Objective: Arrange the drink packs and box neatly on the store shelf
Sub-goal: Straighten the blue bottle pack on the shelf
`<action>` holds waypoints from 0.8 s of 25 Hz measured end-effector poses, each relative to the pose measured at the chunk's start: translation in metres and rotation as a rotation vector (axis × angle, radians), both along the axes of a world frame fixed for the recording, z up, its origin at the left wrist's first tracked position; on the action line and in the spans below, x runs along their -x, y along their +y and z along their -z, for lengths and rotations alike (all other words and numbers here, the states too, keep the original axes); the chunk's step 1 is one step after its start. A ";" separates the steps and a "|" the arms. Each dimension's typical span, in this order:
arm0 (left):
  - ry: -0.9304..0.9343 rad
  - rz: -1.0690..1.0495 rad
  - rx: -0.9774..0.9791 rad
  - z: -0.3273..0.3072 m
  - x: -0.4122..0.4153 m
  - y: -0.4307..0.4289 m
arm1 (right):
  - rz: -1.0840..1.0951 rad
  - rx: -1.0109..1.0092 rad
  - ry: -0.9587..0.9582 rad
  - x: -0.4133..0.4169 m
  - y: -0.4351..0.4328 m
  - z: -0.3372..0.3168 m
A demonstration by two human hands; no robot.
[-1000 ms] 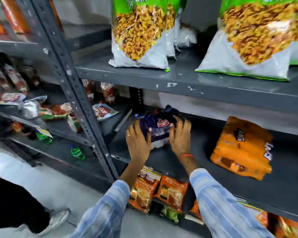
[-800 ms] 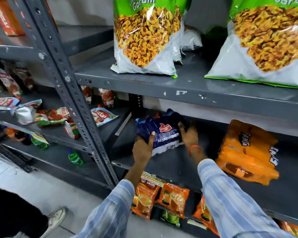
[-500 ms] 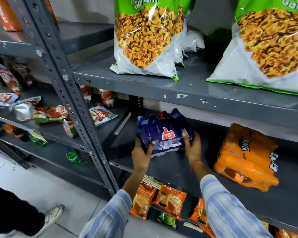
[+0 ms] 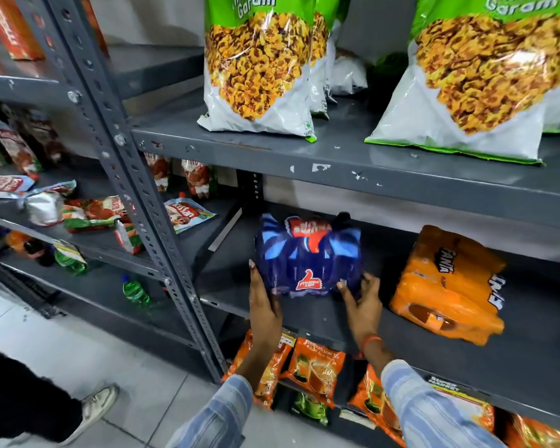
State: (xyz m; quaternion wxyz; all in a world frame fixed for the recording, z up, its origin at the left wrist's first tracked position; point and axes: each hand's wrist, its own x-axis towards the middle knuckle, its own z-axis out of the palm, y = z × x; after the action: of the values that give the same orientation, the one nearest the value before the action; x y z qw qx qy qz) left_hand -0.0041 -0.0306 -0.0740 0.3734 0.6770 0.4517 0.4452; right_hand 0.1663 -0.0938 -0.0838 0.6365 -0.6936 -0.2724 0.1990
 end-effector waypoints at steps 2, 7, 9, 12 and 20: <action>0.001 0.003 0.060 -0.001 -0.002 0.002 | 0.057 0.052 -0.043 0.010 -0.003 0.005; 0.166 -0.069 0.176 -0.023 -0.042 -0.023 | 0.065 -0.008 -0.045 -0.006 -0.004 -0.013; 0.204 0.022 0.157 -0.031 -0.059 -0.040 | 0.015 -0.056 0.152 -0.016 0.010 -0.037; 0.165 0.128 0.219 -0.041 -0.077 -0.047 | -0.118 -0.008 0.328 -0.020 0.029 -0.063; 0.085 0.315 0.245 -0.061 -0.028 0.030 | 0.031 -0.133 -0.046 -0.010 0.019 -0.041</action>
State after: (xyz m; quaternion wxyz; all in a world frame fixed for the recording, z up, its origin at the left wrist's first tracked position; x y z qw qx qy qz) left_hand 0.0234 -0.0008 -0.0131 0.4984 0.7070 0.4063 0.2943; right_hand 0.1768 -0.0743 -0.0432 0.6776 -0.6585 -0.2888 0.1544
